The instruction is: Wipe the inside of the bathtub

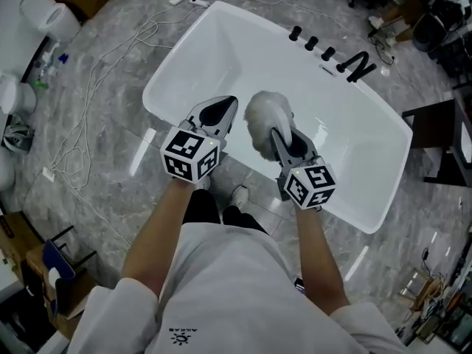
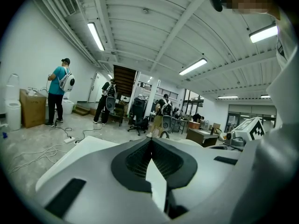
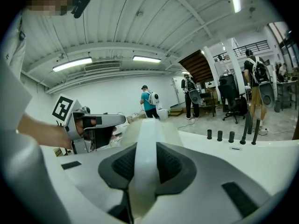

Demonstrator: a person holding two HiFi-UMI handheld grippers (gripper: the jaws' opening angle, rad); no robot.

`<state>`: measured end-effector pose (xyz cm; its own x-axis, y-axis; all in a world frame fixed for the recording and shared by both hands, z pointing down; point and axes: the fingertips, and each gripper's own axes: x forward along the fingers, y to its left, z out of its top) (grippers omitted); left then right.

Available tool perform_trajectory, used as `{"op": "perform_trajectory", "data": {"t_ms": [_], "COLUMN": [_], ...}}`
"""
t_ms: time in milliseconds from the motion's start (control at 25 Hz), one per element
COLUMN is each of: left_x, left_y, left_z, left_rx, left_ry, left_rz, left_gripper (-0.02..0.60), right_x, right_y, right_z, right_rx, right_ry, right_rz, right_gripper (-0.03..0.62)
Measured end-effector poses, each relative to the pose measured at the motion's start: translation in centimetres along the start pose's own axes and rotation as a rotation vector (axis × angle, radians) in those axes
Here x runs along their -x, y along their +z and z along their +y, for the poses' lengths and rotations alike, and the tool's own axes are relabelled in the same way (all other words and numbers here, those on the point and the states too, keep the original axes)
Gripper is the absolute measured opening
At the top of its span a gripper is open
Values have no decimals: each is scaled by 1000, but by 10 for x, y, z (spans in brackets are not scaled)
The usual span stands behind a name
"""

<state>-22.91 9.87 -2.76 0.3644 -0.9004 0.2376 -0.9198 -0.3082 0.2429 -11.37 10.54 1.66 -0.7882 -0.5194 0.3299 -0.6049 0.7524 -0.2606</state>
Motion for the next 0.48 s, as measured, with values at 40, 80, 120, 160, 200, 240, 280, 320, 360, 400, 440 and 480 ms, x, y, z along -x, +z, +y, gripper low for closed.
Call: {"op": "perform_trajectory", "data": {"t_ms": [40, 80, 120, 160, 200, 240, 280, 320, 360, 400, 440, 480], "left_x": [2, 4, 7, 9, 12, 13, 14, 13, 13, 13, 14, 14], "left_y": [-3, -7, -12, -17, -23, -29, -34, -38, -41, -45, -49, -52], "left_z": [6, 12, 18, 25, 33, 42, 52, 63, 73, 82, 91, 100], "left_rx": [-2, -1, 6, 16, 27, 37, 44, 49, 52, 52, 53, 56], "left_ry": [3, 5, 5, 4, 3, 2, 1, 1, -1, -6, -12, -19], "left_rz": [7, 15, 23, 31, 40, 50, 60, 72, 86, 101, 117, 131], "left_gripper": [12, 12, 12, 12, 12, 12, 12, 12, 12, 12, 12, 12], "right_x": [-7, -14, -21, -28, -35, -43, -52, -61, -70, -79, -87, -96], "right_y": [-3, -6, -10, -14, -19, -23, -26, -28, -30, -32, -34, -37], "right_z": [5, 10, 15, 20, 24, 28, 30, 32, 33, 35, 37, 39], "right_rx": [-4, -11, -18, -24, -30, -34, -38, -43, -53, -65, -76, -84], "right_ry": [6, 10, 13, 13, 11, 8, 1, -8, -18, -27, -34, -39], "right_rz": [10, 21, 31, 41, 50, 59, 68, 76, 85, 95, 104, 115], "right_gripper": [97, 97, 97, 97, 97, 97, 97, 97, 97, 97, 97, 97]}}
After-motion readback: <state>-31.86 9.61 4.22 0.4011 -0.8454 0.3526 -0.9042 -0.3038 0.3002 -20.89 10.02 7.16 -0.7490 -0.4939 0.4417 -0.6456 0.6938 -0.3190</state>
